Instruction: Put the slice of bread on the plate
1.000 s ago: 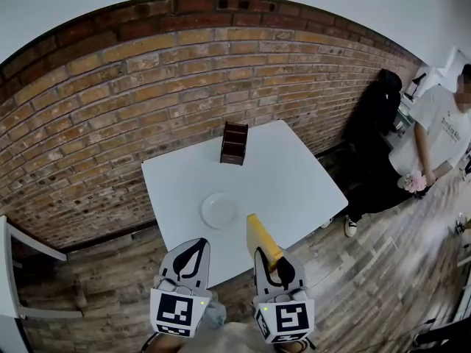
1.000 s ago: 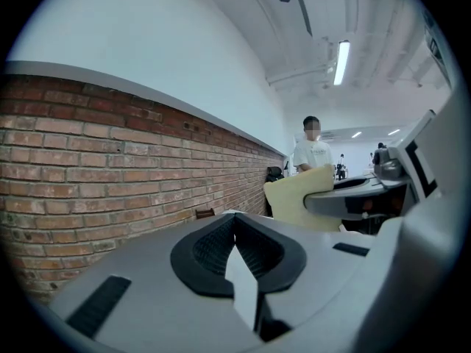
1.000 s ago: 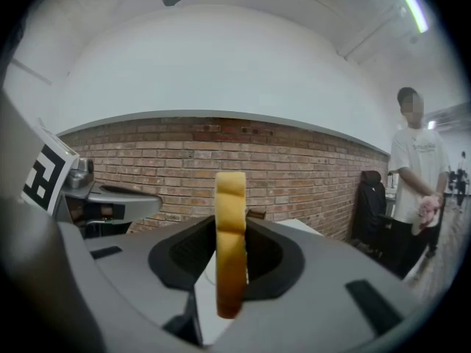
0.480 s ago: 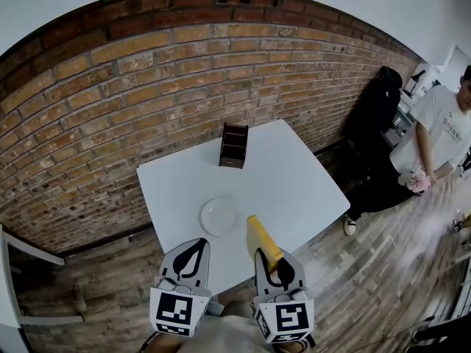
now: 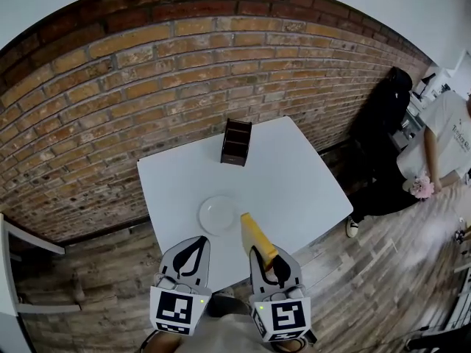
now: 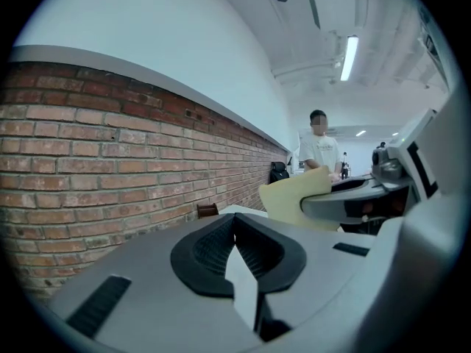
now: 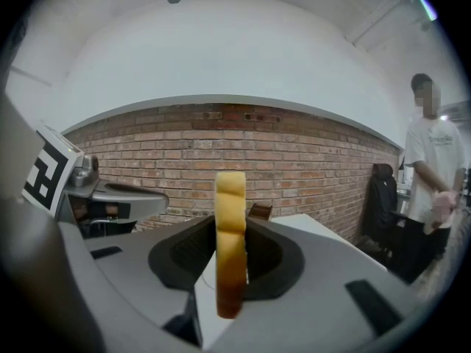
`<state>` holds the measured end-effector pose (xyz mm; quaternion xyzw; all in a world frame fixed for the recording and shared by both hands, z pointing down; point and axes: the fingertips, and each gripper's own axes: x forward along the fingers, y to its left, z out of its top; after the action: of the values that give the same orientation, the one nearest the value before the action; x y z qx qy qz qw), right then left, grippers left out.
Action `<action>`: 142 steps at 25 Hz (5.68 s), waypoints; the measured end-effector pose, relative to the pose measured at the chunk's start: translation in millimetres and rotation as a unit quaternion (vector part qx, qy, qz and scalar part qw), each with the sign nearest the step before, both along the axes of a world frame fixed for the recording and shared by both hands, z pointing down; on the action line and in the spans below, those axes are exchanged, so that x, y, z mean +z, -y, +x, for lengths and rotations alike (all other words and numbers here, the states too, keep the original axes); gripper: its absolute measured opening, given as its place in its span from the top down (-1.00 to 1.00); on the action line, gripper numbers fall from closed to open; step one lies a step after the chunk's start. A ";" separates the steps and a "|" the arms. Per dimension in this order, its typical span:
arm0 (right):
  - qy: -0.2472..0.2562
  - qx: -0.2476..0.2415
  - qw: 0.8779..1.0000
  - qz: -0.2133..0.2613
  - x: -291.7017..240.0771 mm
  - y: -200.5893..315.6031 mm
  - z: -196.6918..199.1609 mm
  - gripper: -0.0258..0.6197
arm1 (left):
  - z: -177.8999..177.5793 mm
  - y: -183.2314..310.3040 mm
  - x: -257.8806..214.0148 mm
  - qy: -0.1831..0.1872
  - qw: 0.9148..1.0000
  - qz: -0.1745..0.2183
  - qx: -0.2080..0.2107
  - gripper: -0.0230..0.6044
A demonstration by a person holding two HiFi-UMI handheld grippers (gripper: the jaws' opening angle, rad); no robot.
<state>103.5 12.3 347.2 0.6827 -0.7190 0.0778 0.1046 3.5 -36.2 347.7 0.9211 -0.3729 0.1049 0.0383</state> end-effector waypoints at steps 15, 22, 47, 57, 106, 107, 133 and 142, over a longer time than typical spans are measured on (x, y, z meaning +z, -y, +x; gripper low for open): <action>-0.009 -0.044 0.999 -0.016 17.0 38.6 -12.7 0.62 | 1.5 25.9 10.1 0.011 1.000 -0.010 -0.012 0.90; -0.001 -0.044 0.999 -0.031 32.8 52.4 -17.1 0.62 | -1.8 35.0 15.9 0.015 1.000 -0.017 -0.013 0.90; 0.046 -0.062 0.993 -0.089 90.1 107.4 -23.3 0.62 | -10.3 65.8 26.7 0.023 0.999 -0.040 -0.029 0.90; 0.058 -0.073 0.989 -0.117 118.9 129.1 -25.3 0.62 | -13.1 76.0 30.6 0.025 0.998 -0.044 -0.040 0.90; 0.129 -0.105 0.965 -0.204 189.6 159.4 -48.8 0.62 | -30.1 73.8 36.8 0.031 0.996 -0.052 -0.061 0.90; 0.138 -0.104 0.963 -0.207 191.8 160.0 -48.9 0.62 | -30.5 74.4 37.4 0.030 0.996 -0.054 -0.061 0.90; 0.201 -0.101 0.951 -0.214 207.2 179.9 -33.3 0.60 | -28.7 82.9 41.9 0.033 0.995 -0.060 -0.068 0.90; 0.152 -0.106 0.960 -0.209 210.2 183.1 -27.7 0.56 | -28.7 81.2 40.7 0.030 0.995 -0.063 -0.072 0.90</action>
<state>75.8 -170.8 557.4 0.5459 -0.7621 0.3177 0.1424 -25.2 -117.4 388.4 0.8842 -0.4316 0.1528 0.0923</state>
